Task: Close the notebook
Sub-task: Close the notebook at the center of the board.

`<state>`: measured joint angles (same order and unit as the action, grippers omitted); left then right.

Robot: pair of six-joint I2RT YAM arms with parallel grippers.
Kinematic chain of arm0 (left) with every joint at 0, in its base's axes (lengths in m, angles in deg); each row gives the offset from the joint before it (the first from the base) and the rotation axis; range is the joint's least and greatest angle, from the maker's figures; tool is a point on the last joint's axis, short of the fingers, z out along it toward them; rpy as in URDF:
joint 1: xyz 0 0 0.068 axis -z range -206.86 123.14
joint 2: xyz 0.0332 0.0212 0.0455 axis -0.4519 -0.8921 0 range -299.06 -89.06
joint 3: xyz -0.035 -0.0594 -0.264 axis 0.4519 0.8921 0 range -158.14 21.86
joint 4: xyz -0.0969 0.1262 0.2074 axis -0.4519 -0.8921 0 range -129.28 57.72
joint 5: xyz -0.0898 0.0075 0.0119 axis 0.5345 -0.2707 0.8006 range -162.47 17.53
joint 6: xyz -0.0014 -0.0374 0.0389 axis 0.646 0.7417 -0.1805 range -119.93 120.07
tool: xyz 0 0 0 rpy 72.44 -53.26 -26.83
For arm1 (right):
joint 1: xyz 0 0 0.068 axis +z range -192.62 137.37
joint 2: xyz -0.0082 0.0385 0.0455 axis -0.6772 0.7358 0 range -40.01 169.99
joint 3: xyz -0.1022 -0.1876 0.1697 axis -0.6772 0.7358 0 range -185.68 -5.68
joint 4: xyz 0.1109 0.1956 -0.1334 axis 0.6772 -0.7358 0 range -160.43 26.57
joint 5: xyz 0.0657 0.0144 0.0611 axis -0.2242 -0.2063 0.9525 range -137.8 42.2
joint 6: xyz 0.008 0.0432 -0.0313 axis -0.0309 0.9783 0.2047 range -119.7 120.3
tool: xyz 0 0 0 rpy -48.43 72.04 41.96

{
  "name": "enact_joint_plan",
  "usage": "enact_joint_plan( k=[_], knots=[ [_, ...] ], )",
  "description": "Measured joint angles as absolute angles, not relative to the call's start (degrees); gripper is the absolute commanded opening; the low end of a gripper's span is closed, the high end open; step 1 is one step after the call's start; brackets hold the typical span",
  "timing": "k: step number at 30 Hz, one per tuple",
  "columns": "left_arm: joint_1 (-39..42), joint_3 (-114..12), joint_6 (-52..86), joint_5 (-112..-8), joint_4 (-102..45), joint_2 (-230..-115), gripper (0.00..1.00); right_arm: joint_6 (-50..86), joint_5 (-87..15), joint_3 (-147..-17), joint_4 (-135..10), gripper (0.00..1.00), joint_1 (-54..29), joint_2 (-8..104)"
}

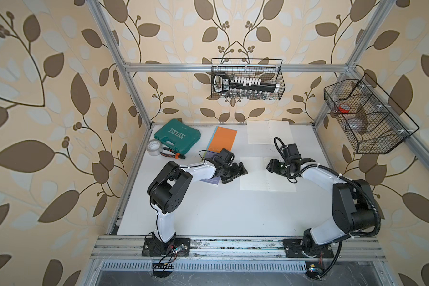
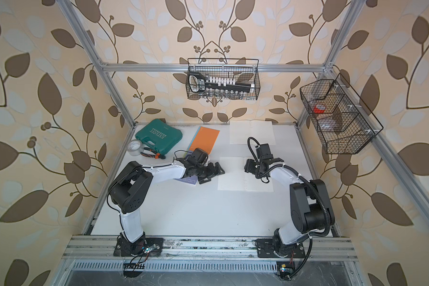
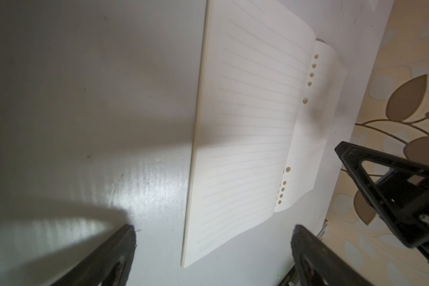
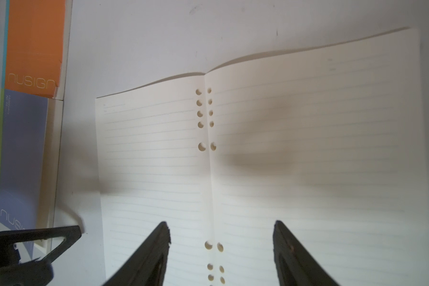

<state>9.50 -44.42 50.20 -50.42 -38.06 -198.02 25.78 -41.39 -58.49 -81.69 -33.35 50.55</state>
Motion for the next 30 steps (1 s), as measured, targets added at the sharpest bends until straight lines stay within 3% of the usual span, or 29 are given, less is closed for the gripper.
enact_joint_plan(
  k=[30],
  knots=[
    [11.4,-45.1,51.8,-49.5,-22.8,-203.1,0.99,27.7,-40.3,-56.6,-74.9,0.64,-31.8,56.5]
  ],
)
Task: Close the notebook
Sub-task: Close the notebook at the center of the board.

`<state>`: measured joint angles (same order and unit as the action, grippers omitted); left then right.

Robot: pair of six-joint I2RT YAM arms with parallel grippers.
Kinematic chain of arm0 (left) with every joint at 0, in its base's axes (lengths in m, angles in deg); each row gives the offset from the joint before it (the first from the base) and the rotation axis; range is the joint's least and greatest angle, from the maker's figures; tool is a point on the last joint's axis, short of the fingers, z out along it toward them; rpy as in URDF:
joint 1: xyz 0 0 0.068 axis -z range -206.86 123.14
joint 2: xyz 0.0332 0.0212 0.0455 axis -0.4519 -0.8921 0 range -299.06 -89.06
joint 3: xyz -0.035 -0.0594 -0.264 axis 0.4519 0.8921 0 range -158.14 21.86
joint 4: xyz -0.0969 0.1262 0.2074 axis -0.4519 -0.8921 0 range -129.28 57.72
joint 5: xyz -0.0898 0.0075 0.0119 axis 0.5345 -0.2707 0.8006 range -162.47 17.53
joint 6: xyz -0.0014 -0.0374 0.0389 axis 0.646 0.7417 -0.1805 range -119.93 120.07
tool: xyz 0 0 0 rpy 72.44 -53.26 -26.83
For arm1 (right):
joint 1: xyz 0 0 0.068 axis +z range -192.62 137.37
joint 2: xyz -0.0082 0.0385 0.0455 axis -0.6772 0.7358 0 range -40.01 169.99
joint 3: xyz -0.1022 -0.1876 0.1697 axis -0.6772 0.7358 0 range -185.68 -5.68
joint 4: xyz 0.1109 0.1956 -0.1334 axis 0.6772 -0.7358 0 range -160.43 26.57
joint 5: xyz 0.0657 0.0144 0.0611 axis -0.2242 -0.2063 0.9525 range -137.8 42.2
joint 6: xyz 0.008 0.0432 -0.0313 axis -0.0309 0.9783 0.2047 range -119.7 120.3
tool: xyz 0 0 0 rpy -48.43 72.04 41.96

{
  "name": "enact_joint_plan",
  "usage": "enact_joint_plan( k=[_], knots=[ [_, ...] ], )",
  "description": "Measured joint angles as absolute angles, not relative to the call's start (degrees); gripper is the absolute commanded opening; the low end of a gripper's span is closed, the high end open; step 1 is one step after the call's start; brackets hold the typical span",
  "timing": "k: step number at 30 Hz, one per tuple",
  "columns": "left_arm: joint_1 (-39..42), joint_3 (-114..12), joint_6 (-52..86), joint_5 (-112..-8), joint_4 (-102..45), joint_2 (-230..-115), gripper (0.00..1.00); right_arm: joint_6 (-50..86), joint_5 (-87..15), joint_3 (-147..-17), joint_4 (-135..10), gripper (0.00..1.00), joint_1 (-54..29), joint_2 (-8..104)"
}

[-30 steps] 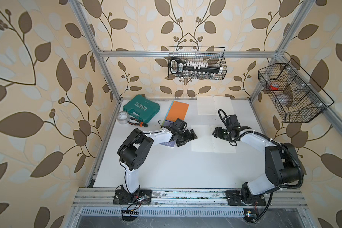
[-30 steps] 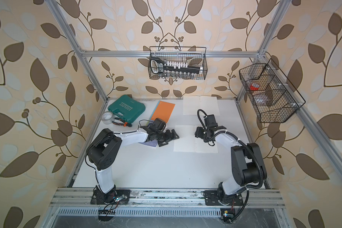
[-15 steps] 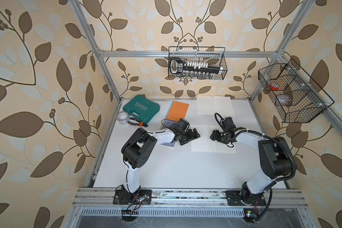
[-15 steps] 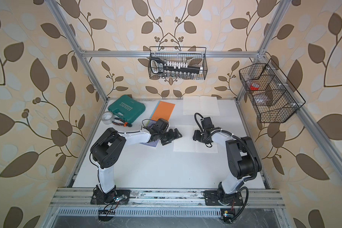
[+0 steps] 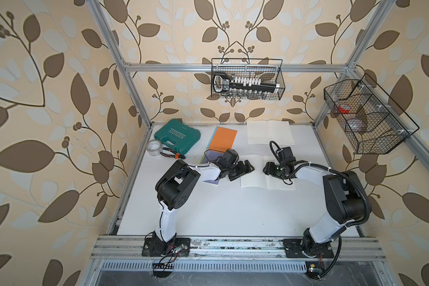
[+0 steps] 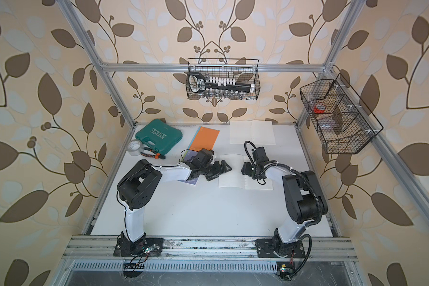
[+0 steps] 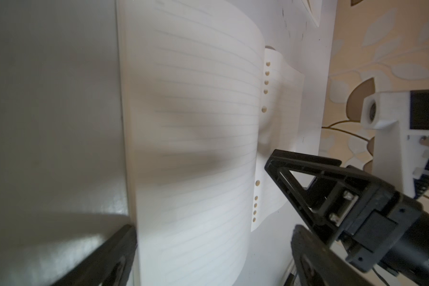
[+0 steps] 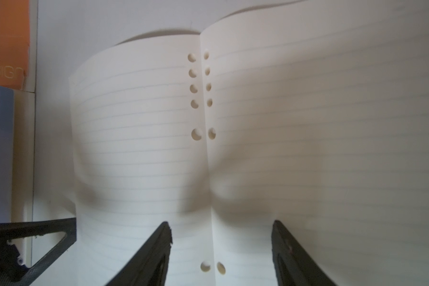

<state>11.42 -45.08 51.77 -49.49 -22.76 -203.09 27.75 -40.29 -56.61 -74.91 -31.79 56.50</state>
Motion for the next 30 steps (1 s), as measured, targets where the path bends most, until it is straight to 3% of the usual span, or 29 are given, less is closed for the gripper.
enact_joint_plan(
  k=[30],
  knots=[
    [11.4,-45.1,52.5,-47.4,-14.8,-205.6,0.97,30.6,-35.3,-56.6,-68.6,0.63,-29.7,58.7]
  ],
)
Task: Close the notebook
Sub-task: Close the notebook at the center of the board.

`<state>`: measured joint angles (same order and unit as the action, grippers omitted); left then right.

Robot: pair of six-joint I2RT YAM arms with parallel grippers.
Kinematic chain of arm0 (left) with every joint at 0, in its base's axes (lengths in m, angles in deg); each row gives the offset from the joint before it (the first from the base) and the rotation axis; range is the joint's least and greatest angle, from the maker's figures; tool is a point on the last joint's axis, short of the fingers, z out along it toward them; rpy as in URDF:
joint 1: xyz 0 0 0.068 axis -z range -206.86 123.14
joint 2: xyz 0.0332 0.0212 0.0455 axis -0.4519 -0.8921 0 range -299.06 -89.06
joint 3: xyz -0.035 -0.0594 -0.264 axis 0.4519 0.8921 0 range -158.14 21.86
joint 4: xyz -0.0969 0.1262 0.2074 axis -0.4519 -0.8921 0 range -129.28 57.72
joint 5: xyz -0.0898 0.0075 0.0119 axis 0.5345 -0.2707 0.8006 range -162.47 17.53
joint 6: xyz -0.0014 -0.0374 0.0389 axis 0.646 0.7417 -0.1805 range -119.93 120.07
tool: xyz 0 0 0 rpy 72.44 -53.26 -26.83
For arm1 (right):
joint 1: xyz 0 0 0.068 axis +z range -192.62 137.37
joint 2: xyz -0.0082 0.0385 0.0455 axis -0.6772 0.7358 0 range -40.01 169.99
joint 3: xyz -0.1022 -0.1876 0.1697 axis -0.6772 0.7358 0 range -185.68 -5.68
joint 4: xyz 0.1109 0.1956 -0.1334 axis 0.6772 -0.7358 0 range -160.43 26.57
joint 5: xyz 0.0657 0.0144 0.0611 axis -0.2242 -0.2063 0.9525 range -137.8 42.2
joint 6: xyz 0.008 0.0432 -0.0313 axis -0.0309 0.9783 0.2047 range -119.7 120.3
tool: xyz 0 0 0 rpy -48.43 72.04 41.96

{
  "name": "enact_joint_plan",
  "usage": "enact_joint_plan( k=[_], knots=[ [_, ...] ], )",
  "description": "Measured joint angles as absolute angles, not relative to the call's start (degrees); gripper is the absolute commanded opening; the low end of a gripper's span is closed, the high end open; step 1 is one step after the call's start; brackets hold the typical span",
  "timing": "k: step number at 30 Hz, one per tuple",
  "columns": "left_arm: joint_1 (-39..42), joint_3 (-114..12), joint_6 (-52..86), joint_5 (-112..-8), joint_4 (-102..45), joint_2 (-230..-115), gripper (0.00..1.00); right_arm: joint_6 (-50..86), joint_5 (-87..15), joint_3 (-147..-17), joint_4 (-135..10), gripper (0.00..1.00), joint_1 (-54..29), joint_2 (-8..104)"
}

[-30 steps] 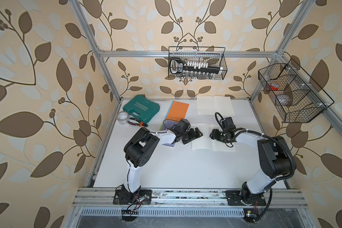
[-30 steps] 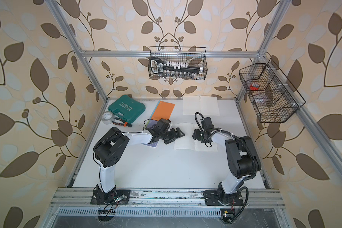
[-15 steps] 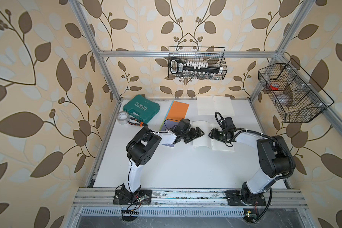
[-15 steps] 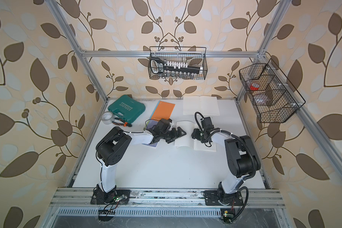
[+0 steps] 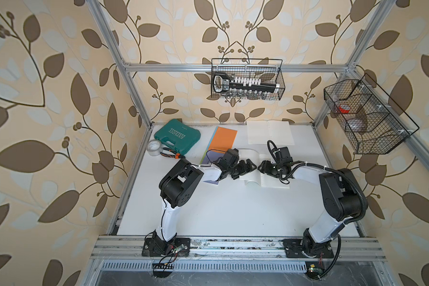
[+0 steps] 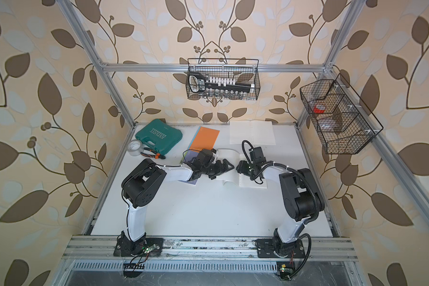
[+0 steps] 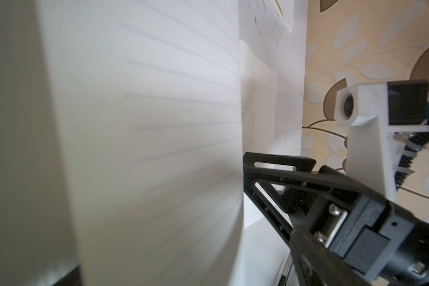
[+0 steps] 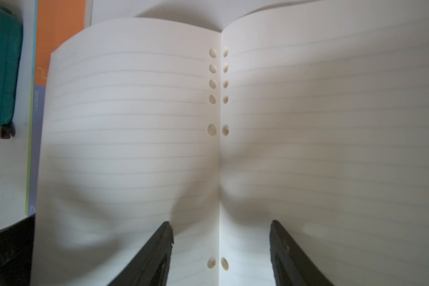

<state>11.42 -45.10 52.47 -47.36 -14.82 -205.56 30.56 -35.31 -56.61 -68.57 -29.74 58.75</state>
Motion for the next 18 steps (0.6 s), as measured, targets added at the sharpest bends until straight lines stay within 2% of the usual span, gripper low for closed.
enact_joint_plan(
  k=[18],
  knots=[
    [11.4,-42.7,48.8,-48.8,-17.9,-195.5,0.97,33.1,-33.8,-56.5,-66.5,0.63,-26.9,59.4]
  ],
)
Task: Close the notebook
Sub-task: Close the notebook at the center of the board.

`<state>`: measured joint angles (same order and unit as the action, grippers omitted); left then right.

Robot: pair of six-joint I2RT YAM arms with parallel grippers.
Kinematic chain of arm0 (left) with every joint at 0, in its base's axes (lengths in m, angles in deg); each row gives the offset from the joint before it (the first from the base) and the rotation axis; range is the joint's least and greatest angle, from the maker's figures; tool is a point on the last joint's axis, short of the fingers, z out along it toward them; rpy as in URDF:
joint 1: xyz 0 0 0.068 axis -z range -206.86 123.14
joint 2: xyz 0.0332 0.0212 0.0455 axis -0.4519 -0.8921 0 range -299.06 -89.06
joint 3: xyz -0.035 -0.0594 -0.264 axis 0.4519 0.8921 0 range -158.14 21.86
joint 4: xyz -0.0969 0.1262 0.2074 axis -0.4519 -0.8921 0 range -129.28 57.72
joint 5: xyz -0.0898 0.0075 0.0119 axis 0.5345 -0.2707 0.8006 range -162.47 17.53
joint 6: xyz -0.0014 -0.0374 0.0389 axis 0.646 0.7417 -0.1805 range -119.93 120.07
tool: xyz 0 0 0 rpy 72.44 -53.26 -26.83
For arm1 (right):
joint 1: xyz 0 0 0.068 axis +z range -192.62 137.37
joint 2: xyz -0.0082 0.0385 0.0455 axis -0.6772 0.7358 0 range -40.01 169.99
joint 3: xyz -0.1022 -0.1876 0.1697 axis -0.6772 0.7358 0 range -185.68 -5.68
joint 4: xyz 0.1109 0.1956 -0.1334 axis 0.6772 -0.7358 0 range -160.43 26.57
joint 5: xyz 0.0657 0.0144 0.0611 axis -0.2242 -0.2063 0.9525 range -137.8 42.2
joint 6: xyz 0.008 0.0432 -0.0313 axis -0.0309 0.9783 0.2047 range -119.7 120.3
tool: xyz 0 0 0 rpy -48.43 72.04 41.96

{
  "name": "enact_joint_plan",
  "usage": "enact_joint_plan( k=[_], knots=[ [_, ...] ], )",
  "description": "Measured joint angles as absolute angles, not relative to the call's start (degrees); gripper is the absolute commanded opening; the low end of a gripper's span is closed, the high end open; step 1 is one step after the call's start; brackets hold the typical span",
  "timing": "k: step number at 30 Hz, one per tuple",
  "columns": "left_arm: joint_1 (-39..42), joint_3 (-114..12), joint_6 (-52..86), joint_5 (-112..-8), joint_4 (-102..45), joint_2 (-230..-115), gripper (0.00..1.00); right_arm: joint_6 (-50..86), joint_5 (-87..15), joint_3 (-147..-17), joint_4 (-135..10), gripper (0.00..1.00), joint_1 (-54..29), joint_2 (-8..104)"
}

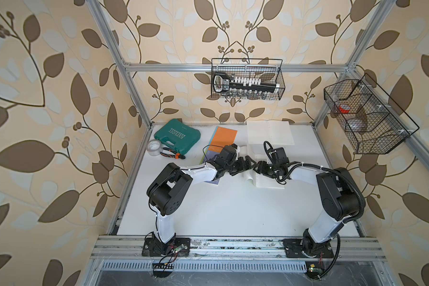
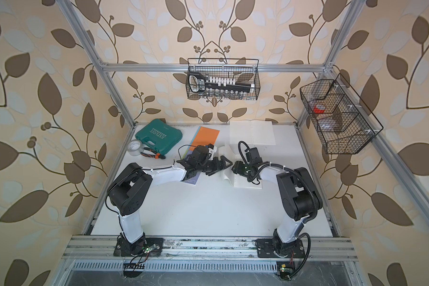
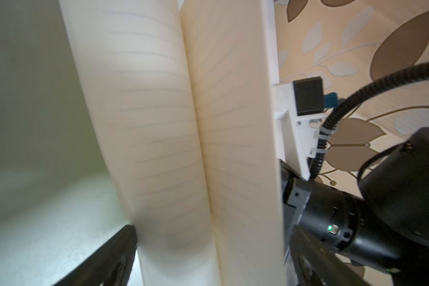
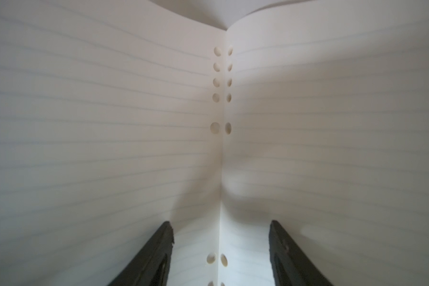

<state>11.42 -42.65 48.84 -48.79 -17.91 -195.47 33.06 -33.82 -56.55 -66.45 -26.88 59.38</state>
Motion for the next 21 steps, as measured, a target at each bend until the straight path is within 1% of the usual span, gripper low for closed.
enact_joint_plan(
  k=[13,21],
  knots=[
    [11.4,-42.6,48.6,-48.6,-15.2,-194.1,0.97,33.6,-33.2,-55.6,-64.7,0.63,-26.7,59.3],
    [11.4,-42.6,50.5,-47.3,-10.4,-194.1,0.97,33.8,-32.3,-55.2,-64.2,0.63,-26.5,59.1]
  ],
)
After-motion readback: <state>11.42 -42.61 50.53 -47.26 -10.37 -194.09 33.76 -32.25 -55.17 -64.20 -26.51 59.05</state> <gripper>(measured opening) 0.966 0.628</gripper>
